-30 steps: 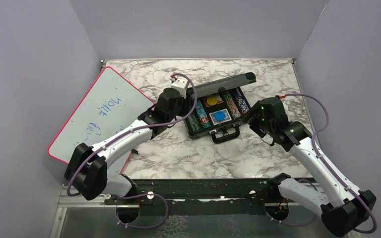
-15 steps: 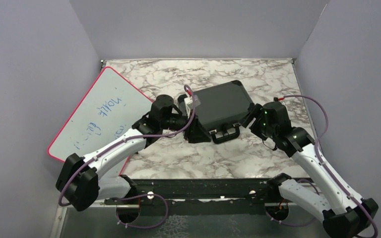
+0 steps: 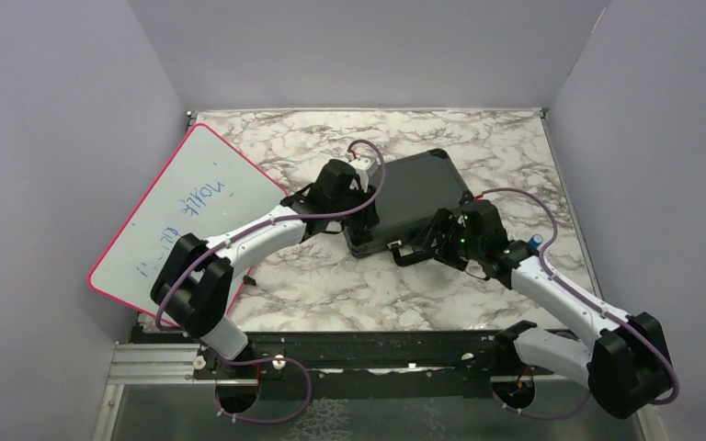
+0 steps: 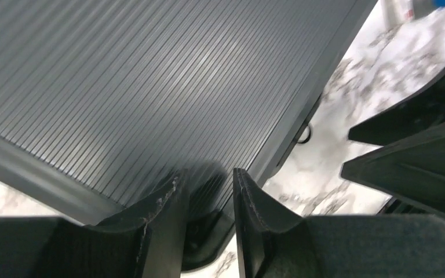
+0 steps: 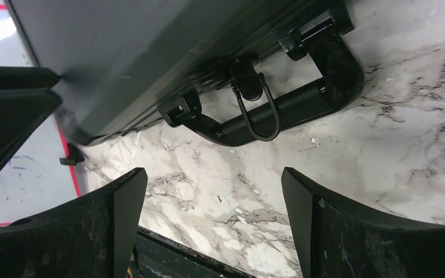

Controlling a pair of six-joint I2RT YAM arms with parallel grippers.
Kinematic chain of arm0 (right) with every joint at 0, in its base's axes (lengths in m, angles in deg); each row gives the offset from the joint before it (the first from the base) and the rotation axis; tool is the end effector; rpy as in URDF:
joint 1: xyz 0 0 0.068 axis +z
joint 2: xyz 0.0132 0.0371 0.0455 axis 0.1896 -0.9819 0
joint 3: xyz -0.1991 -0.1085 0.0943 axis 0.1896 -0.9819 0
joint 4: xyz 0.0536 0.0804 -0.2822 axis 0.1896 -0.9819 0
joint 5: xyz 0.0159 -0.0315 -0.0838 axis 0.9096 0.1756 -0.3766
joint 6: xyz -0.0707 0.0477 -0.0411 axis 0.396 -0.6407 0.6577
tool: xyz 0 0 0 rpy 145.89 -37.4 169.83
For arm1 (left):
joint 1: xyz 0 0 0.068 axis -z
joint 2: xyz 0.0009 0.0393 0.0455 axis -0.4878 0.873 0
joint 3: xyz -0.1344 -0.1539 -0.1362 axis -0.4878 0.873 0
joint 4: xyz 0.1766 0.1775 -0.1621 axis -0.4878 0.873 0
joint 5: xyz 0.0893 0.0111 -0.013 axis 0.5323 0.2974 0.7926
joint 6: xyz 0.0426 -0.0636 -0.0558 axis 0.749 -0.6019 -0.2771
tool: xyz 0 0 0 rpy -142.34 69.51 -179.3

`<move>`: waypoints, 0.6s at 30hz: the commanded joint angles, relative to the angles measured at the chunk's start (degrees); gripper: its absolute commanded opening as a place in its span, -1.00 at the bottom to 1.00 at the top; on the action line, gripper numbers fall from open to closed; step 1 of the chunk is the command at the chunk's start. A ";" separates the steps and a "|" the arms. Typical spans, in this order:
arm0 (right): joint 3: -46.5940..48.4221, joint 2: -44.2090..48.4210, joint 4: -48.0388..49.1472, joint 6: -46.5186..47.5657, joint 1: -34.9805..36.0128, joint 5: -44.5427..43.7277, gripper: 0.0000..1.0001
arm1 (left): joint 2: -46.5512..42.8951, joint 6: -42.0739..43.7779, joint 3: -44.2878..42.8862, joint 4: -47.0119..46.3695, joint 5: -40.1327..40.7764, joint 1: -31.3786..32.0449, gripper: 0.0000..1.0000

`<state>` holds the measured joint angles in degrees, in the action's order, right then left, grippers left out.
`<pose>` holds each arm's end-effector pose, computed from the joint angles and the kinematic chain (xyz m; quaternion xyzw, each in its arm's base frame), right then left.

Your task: Pack up texas hold em set

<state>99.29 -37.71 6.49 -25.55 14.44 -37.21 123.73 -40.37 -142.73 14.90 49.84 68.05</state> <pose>0.2676 0.1392 0.1352 0.1653 0.9040 0.2844 0.2729 0.3190 -0.2819 0.1875 0.2056 0.8522 -0.3151 0.3636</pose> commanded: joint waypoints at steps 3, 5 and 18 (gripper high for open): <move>-5.37 -0.21 12.84 0.29 -0.40 5.87 0.87 | 2.23 0.80 2.36 8.06 8.25 0.00 -0.41; -7.24 -1.03 16.09 0.14 -0.40 7.22 0.87 | 3.67 0.71 2.43 10.29 9.30 0.10 -0.48; -9.02 -8.96 26.32 0.60 -0.40 9.12 0.88 | 6.38 1.41 1.82 13.58 11.38 0.44 -0.60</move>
<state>89.87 -44.27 28.50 -25.63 14.44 -29.58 126.03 -40.37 -142.62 18.57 57.01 68.70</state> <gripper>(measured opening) 0.937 0.201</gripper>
